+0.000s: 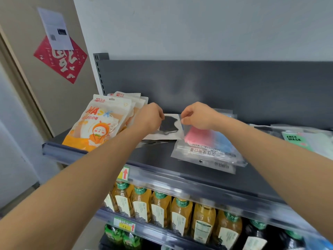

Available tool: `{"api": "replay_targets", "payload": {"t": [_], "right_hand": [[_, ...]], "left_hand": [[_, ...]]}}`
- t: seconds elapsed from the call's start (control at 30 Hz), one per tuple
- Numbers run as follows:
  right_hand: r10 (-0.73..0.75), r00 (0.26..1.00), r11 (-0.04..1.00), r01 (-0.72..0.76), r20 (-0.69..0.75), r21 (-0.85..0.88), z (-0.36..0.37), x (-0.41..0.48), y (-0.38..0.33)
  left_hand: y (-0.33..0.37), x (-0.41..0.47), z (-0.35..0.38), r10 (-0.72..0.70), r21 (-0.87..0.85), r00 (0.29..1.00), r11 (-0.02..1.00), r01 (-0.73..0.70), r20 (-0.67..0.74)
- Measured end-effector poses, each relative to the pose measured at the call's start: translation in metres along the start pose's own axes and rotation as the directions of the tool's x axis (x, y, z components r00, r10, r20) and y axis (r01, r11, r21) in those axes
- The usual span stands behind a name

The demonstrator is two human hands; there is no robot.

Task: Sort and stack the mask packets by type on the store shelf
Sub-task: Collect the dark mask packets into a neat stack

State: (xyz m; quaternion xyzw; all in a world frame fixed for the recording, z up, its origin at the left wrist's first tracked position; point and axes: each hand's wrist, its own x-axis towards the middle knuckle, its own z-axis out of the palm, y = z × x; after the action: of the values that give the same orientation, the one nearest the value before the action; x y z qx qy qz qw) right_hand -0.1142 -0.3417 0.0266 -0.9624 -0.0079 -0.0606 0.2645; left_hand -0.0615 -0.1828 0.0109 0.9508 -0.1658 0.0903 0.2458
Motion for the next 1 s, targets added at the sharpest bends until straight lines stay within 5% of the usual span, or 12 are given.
{"api": "replay_targets", "payload": {"t": [0.33, 0.6, 0.77, 0.9, 1.0], "right_hand": [[-0.002, 1.0, 1.0, 0.002, -0.001, 0.01, 0.003, 0.0, -0.003], [0.013, 1.0, 1.0, -0.013, -0.001, -0.009, 0.008, 0.004, -0.005], [0.012, 1.0, 1.0, -0.012, -0.002, -0.02, 0.009, 0.005, -0.006], [0.018, 1.0, 1.0, -0.018, -0.004, -0.013, 0.007, 0.006, -0.003], [0.033, 0.999, 0.999, -0.033, -0.012, 0.016, 0.007, 0.006, -0.002]], "left_hand": [[-0.025, 0.003, 0.025, -0.249, 0.17, 0.929, 0.963, 0.208, 0.274], [-0.03, 0.009, 0.028, -0.369, 0.262, 0.913, 0.911, 0.319, 0.172], [-0.029, 0.015, 0.029, -0.403, 0.251, 0.885, 0.904, 0.346, 0.231], [-0.024, 0.015, 0.026, -0.43, -0.061, 0.87, 0.888, 0.456, 0.241], [-0.018, 0.015, 0.021, -0.433, -0.446, 0.861, 0.737, 0.508, 0.266]]}}
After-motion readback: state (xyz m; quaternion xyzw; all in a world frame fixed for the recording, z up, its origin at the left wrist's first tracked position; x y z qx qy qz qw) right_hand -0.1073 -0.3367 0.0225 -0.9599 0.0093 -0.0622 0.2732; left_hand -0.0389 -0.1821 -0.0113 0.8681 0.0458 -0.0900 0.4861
